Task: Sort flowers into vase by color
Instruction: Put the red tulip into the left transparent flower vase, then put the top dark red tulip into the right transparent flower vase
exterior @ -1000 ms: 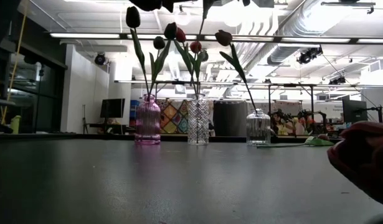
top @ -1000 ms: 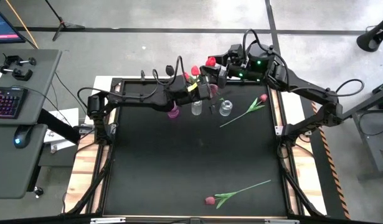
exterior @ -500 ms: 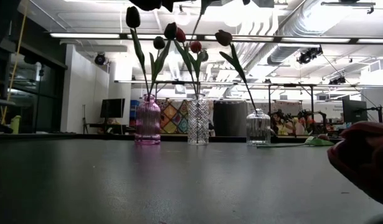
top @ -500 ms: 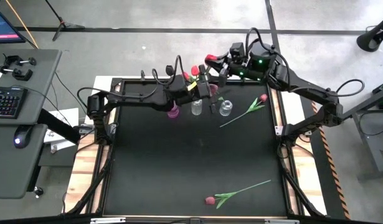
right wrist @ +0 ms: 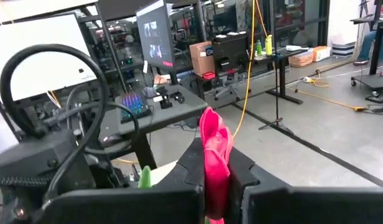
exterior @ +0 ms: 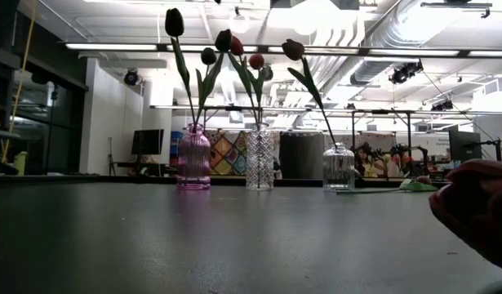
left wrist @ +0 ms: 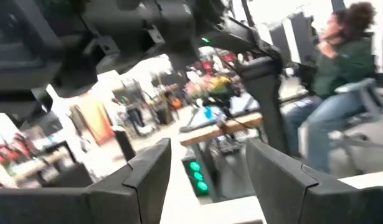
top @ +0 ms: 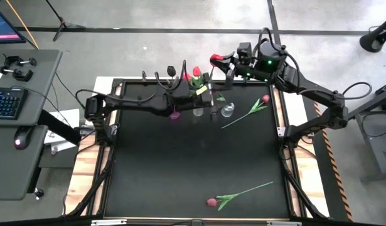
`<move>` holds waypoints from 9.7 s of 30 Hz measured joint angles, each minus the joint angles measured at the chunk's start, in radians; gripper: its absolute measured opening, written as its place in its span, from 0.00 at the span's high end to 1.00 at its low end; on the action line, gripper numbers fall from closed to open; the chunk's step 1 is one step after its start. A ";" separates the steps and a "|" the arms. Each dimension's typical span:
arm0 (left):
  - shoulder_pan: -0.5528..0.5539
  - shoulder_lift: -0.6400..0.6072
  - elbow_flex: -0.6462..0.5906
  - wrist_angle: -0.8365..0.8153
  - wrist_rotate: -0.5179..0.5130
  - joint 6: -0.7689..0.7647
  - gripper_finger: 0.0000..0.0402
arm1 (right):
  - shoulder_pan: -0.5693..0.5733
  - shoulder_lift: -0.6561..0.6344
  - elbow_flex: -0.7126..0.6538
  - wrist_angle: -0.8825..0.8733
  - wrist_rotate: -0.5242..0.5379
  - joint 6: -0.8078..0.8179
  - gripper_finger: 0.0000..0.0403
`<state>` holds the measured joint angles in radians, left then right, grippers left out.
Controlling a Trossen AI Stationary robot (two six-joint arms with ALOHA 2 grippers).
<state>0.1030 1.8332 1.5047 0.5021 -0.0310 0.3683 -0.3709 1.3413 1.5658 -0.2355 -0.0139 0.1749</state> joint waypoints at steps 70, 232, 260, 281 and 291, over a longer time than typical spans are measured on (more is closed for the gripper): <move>0.224 -0.483 -0.005 0.200 0.672 -1.571 0.51 | 0.184 0.171 0.003 0.473 -0.277 0.003 0.36; 0.292 -0.653 -0.004 -0.140 0.867 -1.090 0.60 | 0.244 0.230 0.091 -0.209 0.501 0.037 0.56; 0.292 -0.653 -0.004 -0.180 0.890 -1.020 0.60 | 0.095 0.027 0.261 -1.263 0.690 0.397 0.20; 0.292 -0.653 -0.004 -0.178 0.890 -1.046 0.60 | -0.336 -0.194 -0.953 -0.527 0.360 1.191 0.24; 0.291 -0.653 -0.004 -0.229 0.892 -1.047 0.60 | -0.359 -0.059 -0.978 -0.395 0.349 1.299 0.24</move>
<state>0.3943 1.1801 1.5005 0.2727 0.8609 -0.6787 -0.7298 1.2818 0.5873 -0.6301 0.3356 1.4738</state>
